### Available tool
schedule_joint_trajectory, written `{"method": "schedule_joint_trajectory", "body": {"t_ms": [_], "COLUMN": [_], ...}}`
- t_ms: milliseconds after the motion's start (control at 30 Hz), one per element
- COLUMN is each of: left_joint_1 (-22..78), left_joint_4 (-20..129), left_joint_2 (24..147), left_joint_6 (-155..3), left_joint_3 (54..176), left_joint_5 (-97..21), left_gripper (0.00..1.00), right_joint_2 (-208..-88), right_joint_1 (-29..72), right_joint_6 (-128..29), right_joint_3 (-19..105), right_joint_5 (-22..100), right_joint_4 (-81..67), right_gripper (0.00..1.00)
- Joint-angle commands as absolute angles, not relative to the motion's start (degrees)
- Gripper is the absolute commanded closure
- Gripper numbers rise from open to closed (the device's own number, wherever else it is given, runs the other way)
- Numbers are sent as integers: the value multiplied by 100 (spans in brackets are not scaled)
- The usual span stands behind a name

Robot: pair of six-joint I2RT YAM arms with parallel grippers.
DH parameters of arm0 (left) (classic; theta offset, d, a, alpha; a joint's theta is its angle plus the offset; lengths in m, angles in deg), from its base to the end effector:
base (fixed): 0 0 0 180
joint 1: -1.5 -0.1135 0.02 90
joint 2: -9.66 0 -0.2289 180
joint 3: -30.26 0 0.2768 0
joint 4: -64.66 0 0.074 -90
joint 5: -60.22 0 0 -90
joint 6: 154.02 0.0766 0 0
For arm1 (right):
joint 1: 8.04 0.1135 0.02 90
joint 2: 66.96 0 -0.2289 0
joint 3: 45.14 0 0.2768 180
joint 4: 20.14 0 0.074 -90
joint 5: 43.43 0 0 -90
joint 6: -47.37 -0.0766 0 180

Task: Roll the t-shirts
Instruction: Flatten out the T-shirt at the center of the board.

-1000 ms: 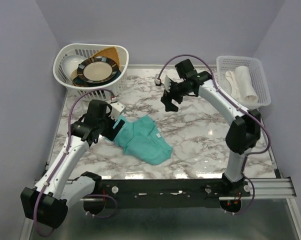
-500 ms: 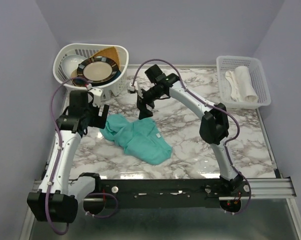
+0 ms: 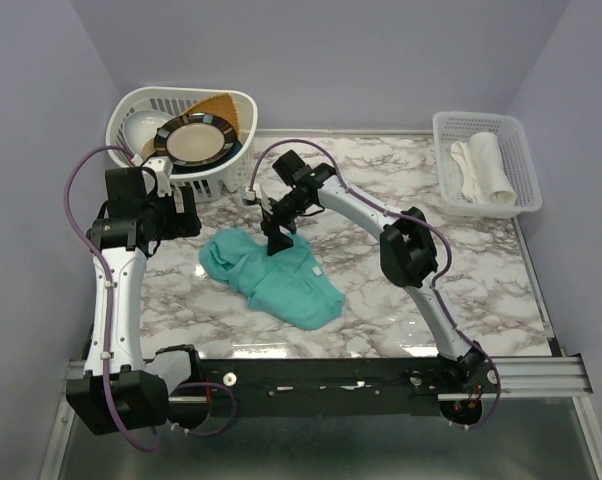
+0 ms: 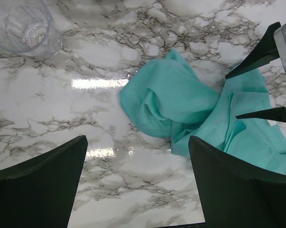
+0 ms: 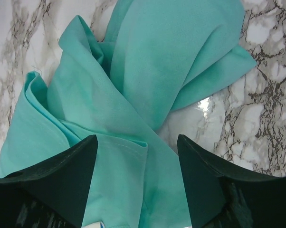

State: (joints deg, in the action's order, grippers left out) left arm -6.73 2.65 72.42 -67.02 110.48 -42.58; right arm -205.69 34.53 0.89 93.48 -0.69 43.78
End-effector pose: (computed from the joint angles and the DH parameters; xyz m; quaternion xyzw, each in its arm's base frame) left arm 0.2847 0.0240 0.2958 -0.0468 0.9164 -0.0852 0.3882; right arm 0.3479 0.3959 0.1507 -0.6752 0.5909 0.3889 0.2091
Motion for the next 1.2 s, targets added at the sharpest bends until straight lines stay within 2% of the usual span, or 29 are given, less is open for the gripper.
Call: {"method": "schedule_joint_trajectory", "body": {"t_ms": [0,267,433,600,633,833,1167], "left_joint_1": [-756,-764,-764,-773,-773,-782,-808], "left_joint_4": [160,222,196,213,222,239,318], "left_joint_2": [7127,7065,7048,7004,7004,6951,6960], "left_joint_6": [-6920,-6982,-6929,-6947,-6964,-6955,-6999], "left_joint_3": [11045,10869,10887,10834,10825,10781,10781], "left_joint_5": [-4525,-4560,-4490,-4463,-4472,-4455,-4507], "left_gripper": [2,2,2,2,2,2,2], "right_joint_2": [-20591,-20565,-20609,-20539,-20538,-20547,-20240], "right_joint_1": [3450,3450,3450,3450,3450,3450,3450], "right_joint_6": [61,149,228,219,245,254,0], "right_joint_3": [9386,9201,9200,9034,9007,9007,8569], "right_joint_5": [-159,-150,-142,-62,-54,-1,350], "right_joint_4": [4494,4582,4687,4573,4573,4643,4117], "right_gripper": [24,29,38,39,44,56,55]}}
